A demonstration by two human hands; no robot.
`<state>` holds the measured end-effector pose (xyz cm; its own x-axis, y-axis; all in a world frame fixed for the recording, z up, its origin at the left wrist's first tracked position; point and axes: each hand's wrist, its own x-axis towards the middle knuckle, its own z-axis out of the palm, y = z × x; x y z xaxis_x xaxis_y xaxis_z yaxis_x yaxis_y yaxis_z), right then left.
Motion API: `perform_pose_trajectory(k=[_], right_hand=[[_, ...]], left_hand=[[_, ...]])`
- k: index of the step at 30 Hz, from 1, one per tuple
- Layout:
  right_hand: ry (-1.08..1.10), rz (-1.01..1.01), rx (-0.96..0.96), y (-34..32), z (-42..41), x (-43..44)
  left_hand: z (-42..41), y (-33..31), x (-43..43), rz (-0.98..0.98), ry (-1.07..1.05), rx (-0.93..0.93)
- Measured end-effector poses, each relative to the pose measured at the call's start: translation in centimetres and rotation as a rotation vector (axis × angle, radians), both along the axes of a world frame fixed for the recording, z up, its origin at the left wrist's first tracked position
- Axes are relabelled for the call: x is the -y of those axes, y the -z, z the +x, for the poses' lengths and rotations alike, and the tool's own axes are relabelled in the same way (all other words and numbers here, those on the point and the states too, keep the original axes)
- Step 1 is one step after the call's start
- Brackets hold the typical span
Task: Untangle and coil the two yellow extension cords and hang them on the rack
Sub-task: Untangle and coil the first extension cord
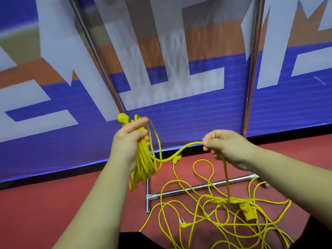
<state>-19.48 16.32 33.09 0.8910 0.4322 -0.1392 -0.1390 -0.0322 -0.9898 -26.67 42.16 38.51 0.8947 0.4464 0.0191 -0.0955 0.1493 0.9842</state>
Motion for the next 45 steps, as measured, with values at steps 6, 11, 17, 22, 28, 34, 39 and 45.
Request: perform_pose_trajectory(k=[6,11,17,22,28,34,39,45], right_hand=[[-0.007,0.031,0.080,-2.4,-1.2,-0.6],[-0.068,0.065,0.103,-3.2,-1.6,-0.8],[-0.147,0.082,0.112,-3.5,-1.3,0.4],[-0.293,0.160,0.043,-2.8,-0.9,2.0],[-0.342,-0.080,0.055,1.4,-0.3,3.3],[-0.313,-0.183,-0.006,3.6,-0.2,4.5],[-0.129,-0.084,-0.135,2.0,0.5,5.2],[0.160,0.027,-0.120,0.3,0.7,4.9]], left_hand=[[-0.5,1.6,3.4,0.183,0.210,-0.190],[-0.6,2.7,6.5,0.211,0.339,-0.214],[-0.3,2.4,8.2,0.366,0.367,-0.207],[0.6,1.3,7.5,0.525,0.242,-0.086],[2.0,-1.0,3.9,0.194,-0.049,0.085],[2.5,-1.0,0.2,-0.018,-0.091,0.170],[2.8,0.4,-1.6,-0.056,-0.141,0.139],[3.0,2.5,-2.5,0.022,-0.184,0.099]])
